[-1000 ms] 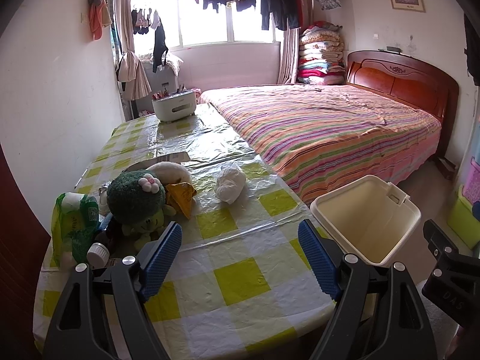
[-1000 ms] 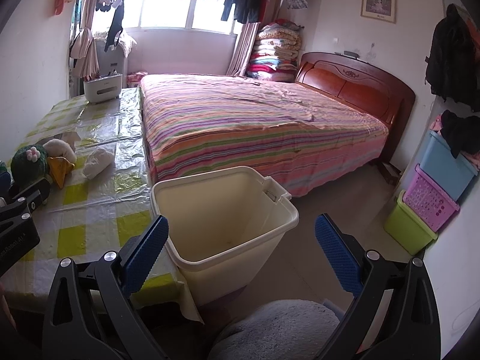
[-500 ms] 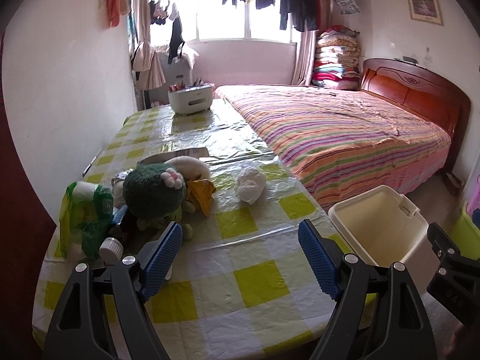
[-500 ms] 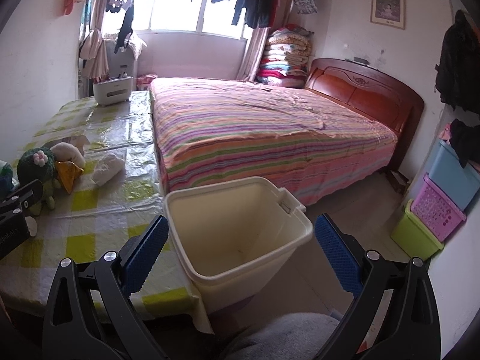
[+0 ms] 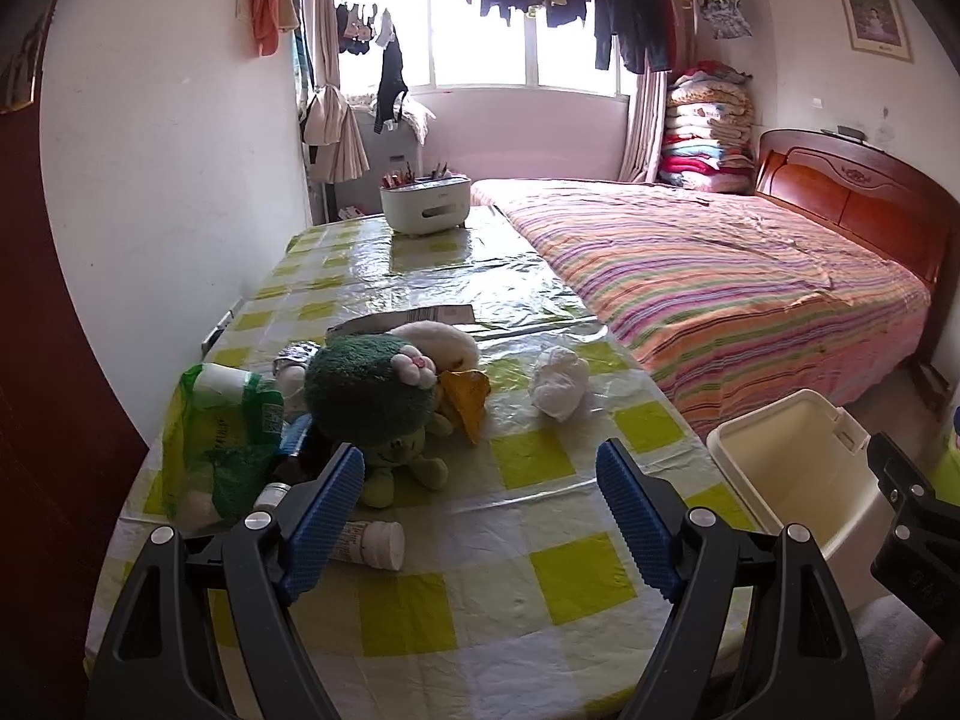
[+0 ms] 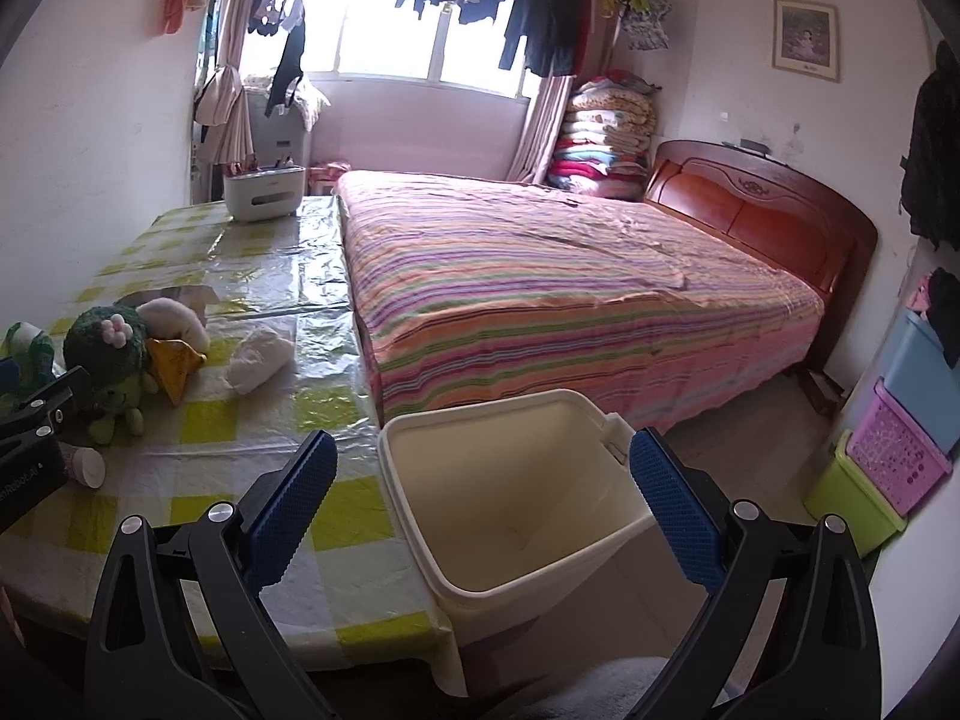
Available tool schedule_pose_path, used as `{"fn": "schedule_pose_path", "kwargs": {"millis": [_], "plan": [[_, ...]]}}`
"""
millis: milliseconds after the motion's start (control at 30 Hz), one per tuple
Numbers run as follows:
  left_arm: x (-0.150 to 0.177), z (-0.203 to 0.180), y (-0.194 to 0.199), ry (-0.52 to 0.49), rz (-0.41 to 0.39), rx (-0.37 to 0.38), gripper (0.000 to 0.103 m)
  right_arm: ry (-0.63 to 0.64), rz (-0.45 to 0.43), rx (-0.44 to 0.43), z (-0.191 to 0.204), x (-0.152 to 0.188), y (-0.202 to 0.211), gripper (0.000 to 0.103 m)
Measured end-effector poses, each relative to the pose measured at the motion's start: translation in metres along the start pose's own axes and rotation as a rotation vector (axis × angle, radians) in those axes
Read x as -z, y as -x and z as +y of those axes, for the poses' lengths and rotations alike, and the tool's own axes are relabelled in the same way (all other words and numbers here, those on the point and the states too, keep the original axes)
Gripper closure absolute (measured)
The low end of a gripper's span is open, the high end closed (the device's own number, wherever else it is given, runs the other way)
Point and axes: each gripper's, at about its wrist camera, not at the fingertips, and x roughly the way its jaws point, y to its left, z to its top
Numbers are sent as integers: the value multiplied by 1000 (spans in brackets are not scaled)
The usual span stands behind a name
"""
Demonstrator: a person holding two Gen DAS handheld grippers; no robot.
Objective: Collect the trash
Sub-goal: 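Move both tools toward the green plush toy and green plastic bag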
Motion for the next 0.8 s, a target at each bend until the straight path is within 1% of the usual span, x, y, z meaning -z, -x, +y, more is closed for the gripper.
{"fn": "schedule_pose_path", "kwargs": {"millis": [100,200,333,400,533,633,700,733,800], "plan": [[0,4,2,-6,-9,-14,25,1,-4,-18,5,-3,-2,6],[-1,16,4,-4,-26,-52,25,-6,-2,-77,13,-7,-6,6],[-2,50,4,43,-41,-114,25,-3,-25,-195,32,-14,-13,6],[0,70,4,55,-45,-144,25,-3,-31,-288,43,-18,-18,6],[10,96,2,48,-48,-189,25,-12,-24,-440,65,-25,-33,6],[19,114,-1,71,-31,-181,25,-11,-10,-540,81,-31,-46,6],[24,126,-2,106,-28,-154,25,-4,3,-597,90,-34,-54,6],[26,134,-2,132,-27,-143,25,0,7,-616,95,-36,-57,6],[29,142,-2,155,-31,-123,25,19,22,-639,104,-39,-62,6]]}}
